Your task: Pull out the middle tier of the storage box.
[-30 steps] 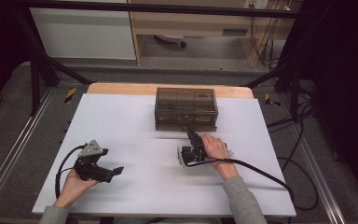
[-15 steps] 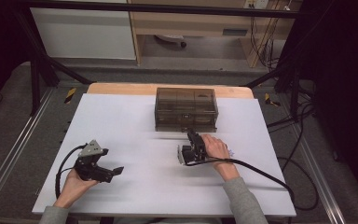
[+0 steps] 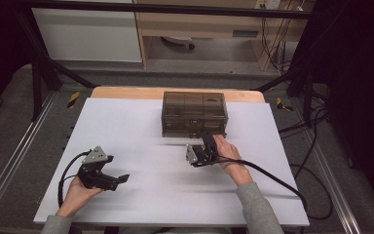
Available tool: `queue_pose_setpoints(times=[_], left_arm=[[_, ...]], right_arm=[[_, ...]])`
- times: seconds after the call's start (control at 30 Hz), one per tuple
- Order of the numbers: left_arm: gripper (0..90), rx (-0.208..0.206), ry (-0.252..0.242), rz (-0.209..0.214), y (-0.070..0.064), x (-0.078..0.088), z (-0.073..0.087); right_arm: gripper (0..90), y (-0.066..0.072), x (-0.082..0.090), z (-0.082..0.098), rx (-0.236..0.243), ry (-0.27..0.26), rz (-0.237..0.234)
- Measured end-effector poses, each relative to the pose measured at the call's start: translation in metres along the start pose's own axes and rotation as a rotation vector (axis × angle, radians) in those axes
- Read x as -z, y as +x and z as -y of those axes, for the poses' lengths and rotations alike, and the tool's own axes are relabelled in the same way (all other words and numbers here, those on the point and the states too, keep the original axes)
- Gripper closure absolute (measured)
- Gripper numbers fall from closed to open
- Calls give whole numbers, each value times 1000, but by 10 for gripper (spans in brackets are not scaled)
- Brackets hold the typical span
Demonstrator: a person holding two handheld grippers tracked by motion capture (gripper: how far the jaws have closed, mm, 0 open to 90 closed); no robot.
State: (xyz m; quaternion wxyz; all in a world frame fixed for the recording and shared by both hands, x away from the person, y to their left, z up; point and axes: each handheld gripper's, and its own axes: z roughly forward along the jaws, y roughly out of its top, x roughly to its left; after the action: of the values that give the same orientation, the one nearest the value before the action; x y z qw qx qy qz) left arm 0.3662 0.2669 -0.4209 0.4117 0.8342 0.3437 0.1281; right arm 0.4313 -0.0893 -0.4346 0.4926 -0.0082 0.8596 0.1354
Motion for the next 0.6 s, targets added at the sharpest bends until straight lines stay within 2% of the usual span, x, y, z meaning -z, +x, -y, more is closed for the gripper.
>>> queue_pose_setpoints(times=[0.1,0.4,0.5,0.6], left_arm=[[23,1,-1,0,0,0,0],[23,3,-2,0,0,1,0],[23,3,-2,1,1,1,0],[23,2,-2,1,1,1,0]], right_arm=[[336,-4,-3,-2,-18,5,-23],[294,-12,-15,-5,-27,24,-84],[297,-14,-18,-6,-43,23,-105],[347,-16,-20,-6,-51,24,-123]])
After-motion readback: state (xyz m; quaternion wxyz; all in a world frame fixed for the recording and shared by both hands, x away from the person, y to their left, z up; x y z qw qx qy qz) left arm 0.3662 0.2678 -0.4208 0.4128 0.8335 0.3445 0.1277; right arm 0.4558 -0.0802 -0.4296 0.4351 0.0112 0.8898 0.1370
